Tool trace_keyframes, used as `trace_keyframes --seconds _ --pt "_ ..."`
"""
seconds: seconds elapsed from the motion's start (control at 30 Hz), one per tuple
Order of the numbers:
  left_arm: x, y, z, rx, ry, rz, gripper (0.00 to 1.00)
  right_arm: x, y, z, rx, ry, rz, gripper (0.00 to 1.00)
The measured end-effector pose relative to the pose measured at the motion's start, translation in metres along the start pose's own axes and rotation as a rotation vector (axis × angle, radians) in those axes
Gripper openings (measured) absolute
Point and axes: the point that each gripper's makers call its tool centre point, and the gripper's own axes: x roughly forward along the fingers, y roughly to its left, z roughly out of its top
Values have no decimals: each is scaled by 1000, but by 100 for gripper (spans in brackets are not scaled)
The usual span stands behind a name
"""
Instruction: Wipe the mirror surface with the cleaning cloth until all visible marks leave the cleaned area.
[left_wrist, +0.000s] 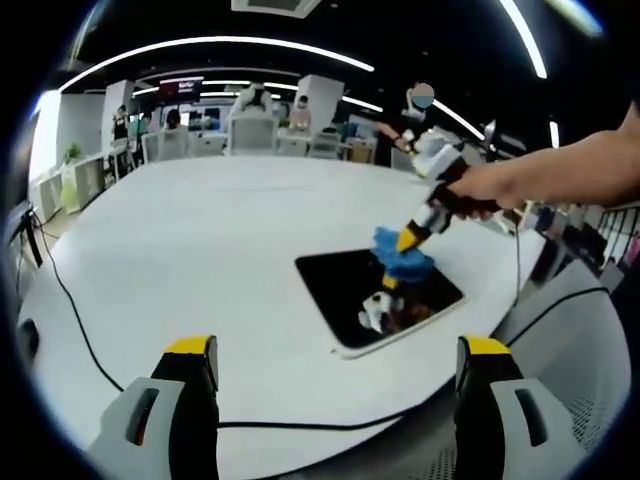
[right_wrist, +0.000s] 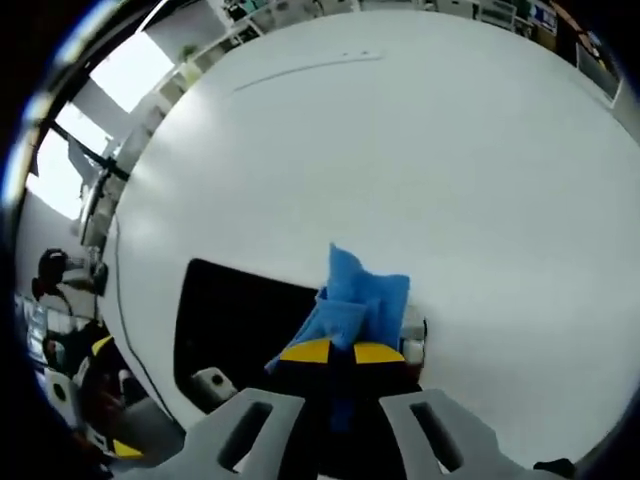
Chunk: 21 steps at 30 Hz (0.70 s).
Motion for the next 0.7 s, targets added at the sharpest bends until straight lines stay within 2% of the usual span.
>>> trace_keyframes --seconds 0.23,0.53,0.7 --pt "0 1 -3 3 17 6 100 10 32 5 -25 9 29 0" --pt "-1 2 -4 0 23 9 100 18 57 11 -26 27 45 0" --pt "-1 2 -5 1 27 6 100 25 78 16 -47 31 65 0"
